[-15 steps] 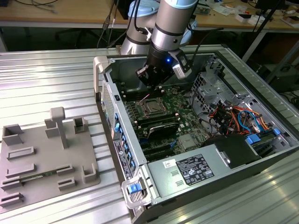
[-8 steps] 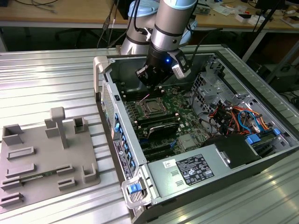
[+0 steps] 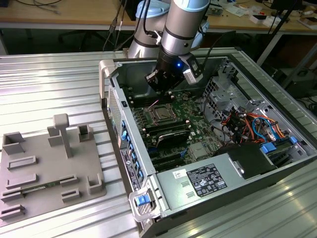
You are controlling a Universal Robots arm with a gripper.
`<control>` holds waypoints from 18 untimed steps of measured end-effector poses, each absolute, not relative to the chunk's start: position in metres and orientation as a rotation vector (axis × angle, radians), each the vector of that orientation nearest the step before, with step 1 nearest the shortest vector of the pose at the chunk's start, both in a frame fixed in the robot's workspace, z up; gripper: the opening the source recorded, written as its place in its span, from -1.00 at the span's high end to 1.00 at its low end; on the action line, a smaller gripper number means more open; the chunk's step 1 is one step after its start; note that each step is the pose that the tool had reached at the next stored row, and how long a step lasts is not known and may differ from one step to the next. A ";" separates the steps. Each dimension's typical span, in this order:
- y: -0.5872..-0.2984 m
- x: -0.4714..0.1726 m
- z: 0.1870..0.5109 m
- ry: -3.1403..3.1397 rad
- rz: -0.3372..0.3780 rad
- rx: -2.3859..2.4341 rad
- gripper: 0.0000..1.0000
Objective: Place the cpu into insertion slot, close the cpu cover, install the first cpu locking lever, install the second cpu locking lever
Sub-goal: 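Install the first cpu locking lever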
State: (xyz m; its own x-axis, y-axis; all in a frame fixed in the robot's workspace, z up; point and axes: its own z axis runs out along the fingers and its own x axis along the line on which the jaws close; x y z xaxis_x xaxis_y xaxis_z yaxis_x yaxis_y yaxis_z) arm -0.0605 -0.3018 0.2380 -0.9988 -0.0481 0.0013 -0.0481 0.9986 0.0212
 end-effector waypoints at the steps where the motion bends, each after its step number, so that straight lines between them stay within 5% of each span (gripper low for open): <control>1: -0.302 -0.060 0.237 -3.139 -0.033 0.075 0.79; 18: -0.301 -0.048 0.221 -3.139 -0.033 0.075 0.79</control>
State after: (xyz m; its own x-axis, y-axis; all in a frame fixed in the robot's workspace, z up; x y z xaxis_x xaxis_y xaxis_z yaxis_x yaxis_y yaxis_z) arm -0.0477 -0.3007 0.2214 -0.9988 -0.0481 0.0014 -0.0480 0.9986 0.0211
